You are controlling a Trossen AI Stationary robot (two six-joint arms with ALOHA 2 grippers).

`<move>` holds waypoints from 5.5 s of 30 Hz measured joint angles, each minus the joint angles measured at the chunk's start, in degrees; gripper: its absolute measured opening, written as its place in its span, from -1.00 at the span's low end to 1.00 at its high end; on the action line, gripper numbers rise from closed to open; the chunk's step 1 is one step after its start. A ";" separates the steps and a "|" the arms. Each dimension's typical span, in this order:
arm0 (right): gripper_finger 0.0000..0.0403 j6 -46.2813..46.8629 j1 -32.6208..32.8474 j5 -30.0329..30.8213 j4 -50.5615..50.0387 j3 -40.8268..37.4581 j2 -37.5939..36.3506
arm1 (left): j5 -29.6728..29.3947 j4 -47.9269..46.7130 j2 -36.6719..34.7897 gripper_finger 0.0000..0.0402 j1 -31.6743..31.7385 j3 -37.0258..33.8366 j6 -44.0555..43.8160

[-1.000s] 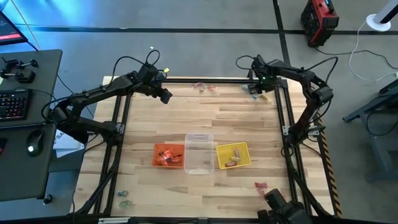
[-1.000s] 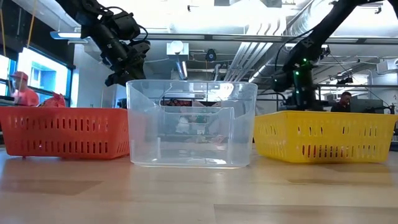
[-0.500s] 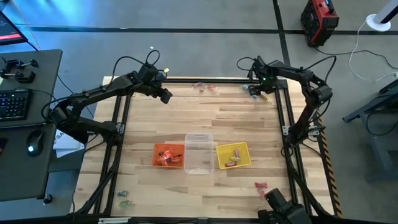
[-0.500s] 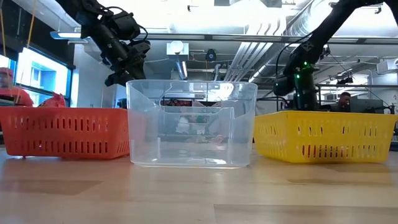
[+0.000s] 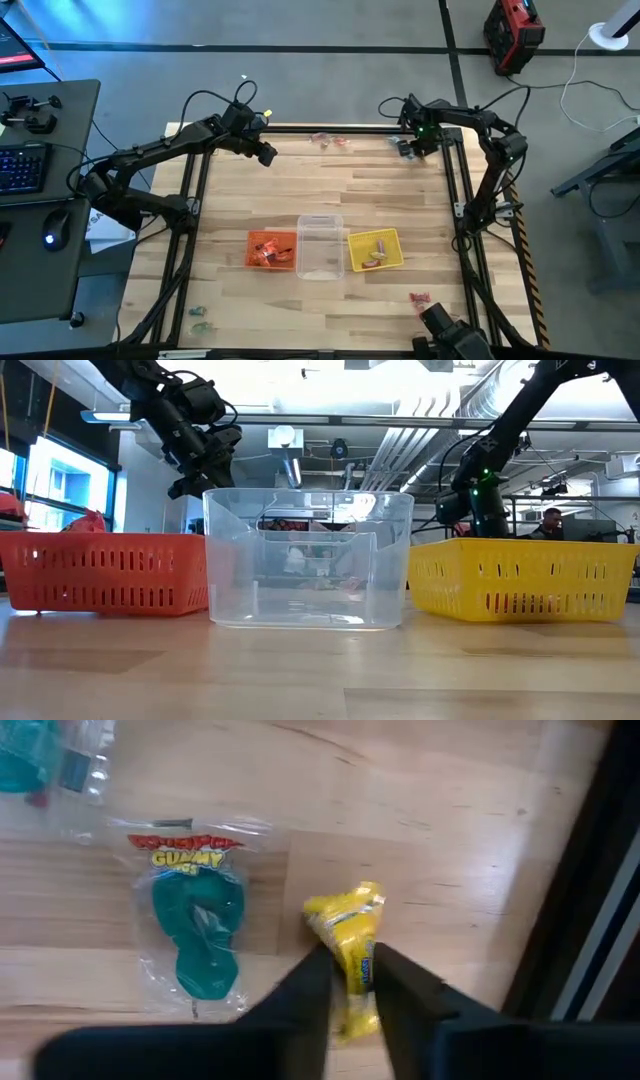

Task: Sort candy by brand, put in halloween buckets
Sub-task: Put the yellow candy into the yellow bin

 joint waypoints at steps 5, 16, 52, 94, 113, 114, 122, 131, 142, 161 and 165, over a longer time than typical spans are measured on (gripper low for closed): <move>-0.92 -0.57 0.84 0.62 -1.09 0.00 -1.64 | 0.19 -0.07 0.00 -0.27 -0.02 -0.01 -0.07; -0.98 -4.56 16.25 -5.05 -0.94 -0.44 -22.24 | 3.28 0.55 0.00 -0.27 -0.04 -0.01 -0.07; -0.01 10.08 72.81 -16.68 20.45 -14.70 -28.15 | 14.98 12.94 -1.65 -0.27 -29.45 0.09 -24.12; 0.17 11.79 47.98 -3.66 19.00 0.61 -28.04 | -16.13 -16.76 4.84 -0.27 15.04 0.03 -10.90; 0.17 4.58 31.21 -18.60 23.97 0.57 -28.04 | -53.99 -5.84 17.84 -1.00 11.94 0.01 -38.82; 0.17 4.56 31.21 -18.60 23.97 0.55 -28.04 | -55.82 -7.03 18.61 -1.00 11.36 0.01 -41.21; 0.17 4.52 31.36 -18.62 23.94 0.55 -28.04 | -64.26 -13.55 20.71 -1.00 7.73 -3.37 -62.66; 0.17 4.41 31.14 -18.55 24.48 0.55 -28.04 | -63.64 -2.84 19.38 -1.00 5.80 -11.42 -64.02; 0.17 9.40 31.35 -18.40 24.78 0.55 -28.04 | -66.56 1.80 19.34 -1.00 6.95 -11.36 -51.21; 0.17 15.05 33.56 -18.69 24.80 0.55 -28.04 | -65.39 -6.59 21.31 -1.00 5.90 -12.32 -49.63; 0.17 14.97 35.19 -18.14 24.81 0.55 -28.04 | -61.76 -6.22 21.30 -1.00 5.64 -12.30 -47.63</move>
